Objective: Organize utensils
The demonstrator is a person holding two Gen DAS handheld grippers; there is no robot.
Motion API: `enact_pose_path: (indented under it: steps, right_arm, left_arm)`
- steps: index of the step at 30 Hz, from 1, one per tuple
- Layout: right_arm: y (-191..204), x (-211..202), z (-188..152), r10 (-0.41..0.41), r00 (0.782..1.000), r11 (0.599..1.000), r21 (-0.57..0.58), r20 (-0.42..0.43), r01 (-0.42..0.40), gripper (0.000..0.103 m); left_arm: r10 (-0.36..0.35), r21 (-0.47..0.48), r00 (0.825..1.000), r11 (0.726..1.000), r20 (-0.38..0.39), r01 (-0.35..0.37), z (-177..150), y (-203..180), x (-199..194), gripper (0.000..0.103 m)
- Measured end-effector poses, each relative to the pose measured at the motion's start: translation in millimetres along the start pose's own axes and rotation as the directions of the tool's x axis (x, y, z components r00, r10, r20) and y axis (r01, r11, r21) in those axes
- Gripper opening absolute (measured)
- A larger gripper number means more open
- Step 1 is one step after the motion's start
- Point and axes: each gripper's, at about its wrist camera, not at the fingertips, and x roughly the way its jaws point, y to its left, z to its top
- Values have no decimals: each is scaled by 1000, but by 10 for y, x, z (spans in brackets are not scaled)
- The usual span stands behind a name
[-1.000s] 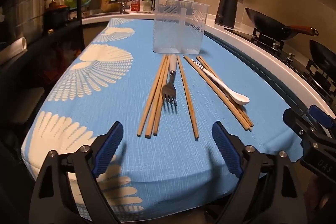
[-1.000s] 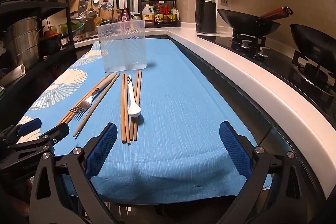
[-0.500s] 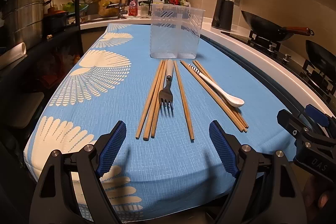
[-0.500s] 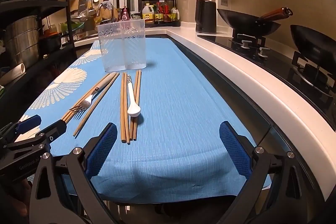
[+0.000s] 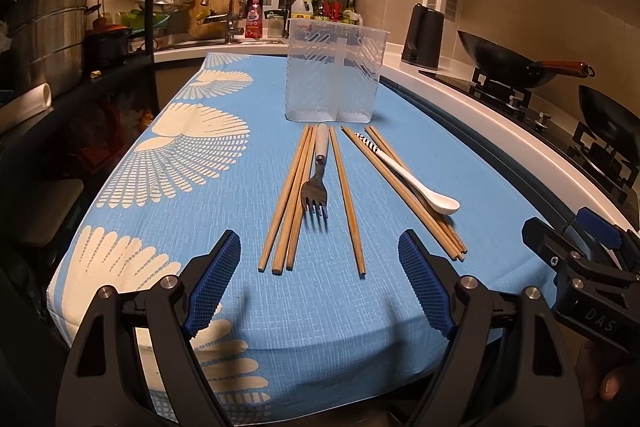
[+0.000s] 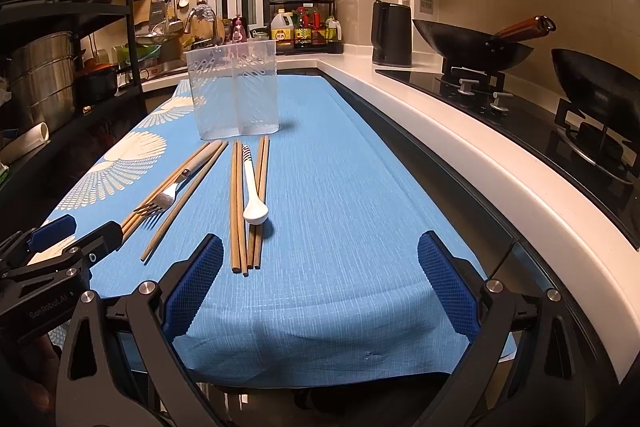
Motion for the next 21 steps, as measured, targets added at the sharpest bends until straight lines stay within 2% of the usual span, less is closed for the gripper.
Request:
enact_pose_path:
  steps: [21]
  right_arm:
    - [13,-25,3,0,1000,1000,-2,6,0,91]
  left_arm:
    - [-6,-6,1000,1000,8,6,-14,-11,-7,79]
